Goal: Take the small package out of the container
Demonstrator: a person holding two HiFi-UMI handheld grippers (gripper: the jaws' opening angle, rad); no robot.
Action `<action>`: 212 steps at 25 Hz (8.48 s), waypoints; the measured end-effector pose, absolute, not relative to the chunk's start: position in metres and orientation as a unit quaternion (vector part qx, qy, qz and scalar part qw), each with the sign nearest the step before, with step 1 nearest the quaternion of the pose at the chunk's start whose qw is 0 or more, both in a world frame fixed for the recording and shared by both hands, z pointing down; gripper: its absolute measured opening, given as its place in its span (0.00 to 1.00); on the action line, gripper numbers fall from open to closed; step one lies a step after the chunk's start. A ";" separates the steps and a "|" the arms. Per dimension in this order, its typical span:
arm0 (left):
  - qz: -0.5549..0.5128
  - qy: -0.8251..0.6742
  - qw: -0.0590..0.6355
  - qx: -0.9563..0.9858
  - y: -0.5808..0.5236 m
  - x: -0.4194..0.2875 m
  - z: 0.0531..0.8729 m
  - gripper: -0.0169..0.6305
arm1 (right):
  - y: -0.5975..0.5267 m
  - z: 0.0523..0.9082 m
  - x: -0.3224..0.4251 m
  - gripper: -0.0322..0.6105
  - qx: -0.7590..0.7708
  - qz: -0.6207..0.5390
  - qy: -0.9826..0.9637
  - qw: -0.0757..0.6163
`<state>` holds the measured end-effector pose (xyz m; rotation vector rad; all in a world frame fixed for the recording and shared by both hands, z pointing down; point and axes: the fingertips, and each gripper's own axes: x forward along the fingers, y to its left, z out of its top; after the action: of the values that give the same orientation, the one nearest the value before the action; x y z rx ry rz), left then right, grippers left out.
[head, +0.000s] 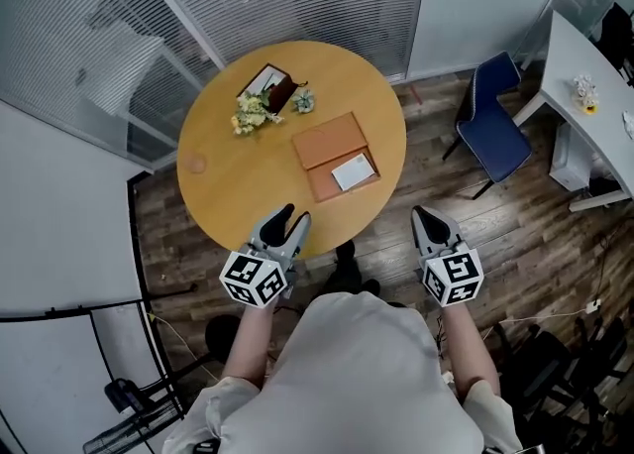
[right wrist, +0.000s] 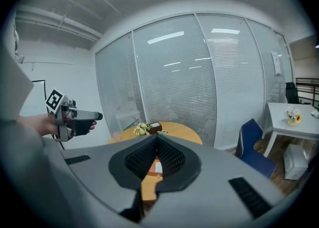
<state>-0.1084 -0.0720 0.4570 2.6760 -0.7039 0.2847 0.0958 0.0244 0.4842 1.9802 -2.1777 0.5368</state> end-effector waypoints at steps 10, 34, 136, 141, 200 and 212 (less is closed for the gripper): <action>0.119 -0.226 0.205 0.945 -0.154 -0.080 0.486 0.27 | -0.055 0.508 0.115 0.05 0.663 0.201 -0.711 0.121; 0.207 -0.243 0.242 0.916 -0.237 -0.073 0.574 0.27 | -0.157 0.572 0.125 0.05 0.595 0.252 -0.737 0.197; 0.328 -0.401 0.373 0.770 -0.223 0.101 0.810 0.17 | -0.209 0.653 0.235 0.05 0.388 0.260 -0.845 0.261; 0.324 -0.416 0.371 0.765 -0.220 0.089 0.800 0.15 | -0.210 0.650 0.231 0.05 0.384 0.262 -0.850 0.249; -0.019 -0.506 0.212 0.836 0.053 -0.023 0.443 0.14 | 0.029 0.428 0.182 0.05 0.415 0.086 -0.898 0.119; -0.048 -0.561 0.188 0.804 0.064 -0.012 0.415 0.14 | 0.014 0.403 0.211 0.05 0.384 0.053 -0.916 0.102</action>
<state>-0.0120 0.0645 0.4149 2.2631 -1.5793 -0.1346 0.2106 0.0135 0.4031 1.1343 -2.7046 0.1576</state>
